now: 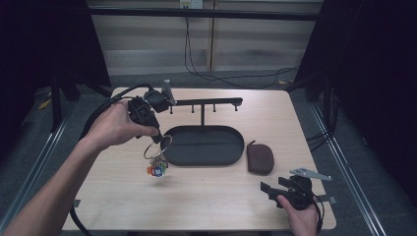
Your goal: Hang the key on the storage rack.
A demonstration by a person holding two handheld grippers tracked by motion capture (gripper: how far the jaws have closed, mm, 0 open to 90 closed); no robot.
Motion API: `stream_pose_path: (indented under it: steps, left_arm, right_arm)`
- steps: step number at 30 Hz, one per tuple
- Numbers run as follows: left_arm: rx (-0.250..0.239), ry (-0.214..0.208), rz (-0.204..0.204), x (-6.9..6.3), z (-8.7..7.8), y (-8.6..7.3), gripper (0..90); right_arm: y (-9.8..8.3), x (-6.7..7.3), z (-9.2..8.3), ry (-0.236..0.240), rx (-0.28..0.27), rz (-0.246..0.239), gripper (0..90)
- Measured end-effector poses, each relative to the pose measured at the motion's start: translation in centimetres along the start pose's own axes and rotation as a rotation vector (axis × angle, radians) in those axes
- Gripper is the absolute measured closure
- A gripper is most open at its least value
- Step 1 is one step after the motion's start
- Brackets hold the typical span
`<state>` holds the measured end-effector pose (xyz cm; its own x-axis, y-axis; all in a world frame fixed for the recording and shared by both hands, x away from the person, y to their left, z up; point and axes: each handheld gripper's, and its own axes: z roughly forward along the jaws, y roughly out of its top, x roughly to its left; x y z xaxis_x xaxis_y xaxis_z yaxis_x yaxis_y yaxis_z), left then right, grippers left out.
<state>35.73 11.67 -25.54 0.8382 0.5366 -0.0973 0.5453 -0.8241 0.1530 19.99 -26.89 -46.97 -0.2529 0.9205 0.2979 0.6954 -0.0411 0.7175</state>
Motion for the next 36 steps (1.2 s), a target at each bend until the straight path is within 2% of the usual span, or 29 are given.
stream_pose_path:
  steps: [8, 13, 19, 29, 36]
  left_arm:
    - [-0.017, -0.013, -0.011, 1.2, -0.8, 0.5, 85.4]
    - [-0.034, 0.006, -0.017, 1.6, -2.1, 1.3, 85.4]
    - [-0.049, 0.018, -0.029, 2.0, -2.9, 2.2, 85.4]
    - [-0.040, 0.034, -0.027, 3.3, -2.4, 3.9, 85.4]
    - [-0.032, 0.019, -0.053, 4.8, -1.4, 5.1, 85.4]
  right_arm:
    - [0.0, 0.1, 0.1, -0.003, 0.006, -0.003, 19.6]
    - [0.0, 0.0, 0.1, -0.005, 0.010, 0.004, 18.7]
    - [-0.1, 0.0, 0.1, -0.009, 0.009, 0.005, 18.5]
    - [-0.1, 0.0, 0.1, -0.002, 0.011, 0.008, 18.5]
    - [-0.1, 0.0, 0.1, 0.003, 0.012, 0.006, 18.5]
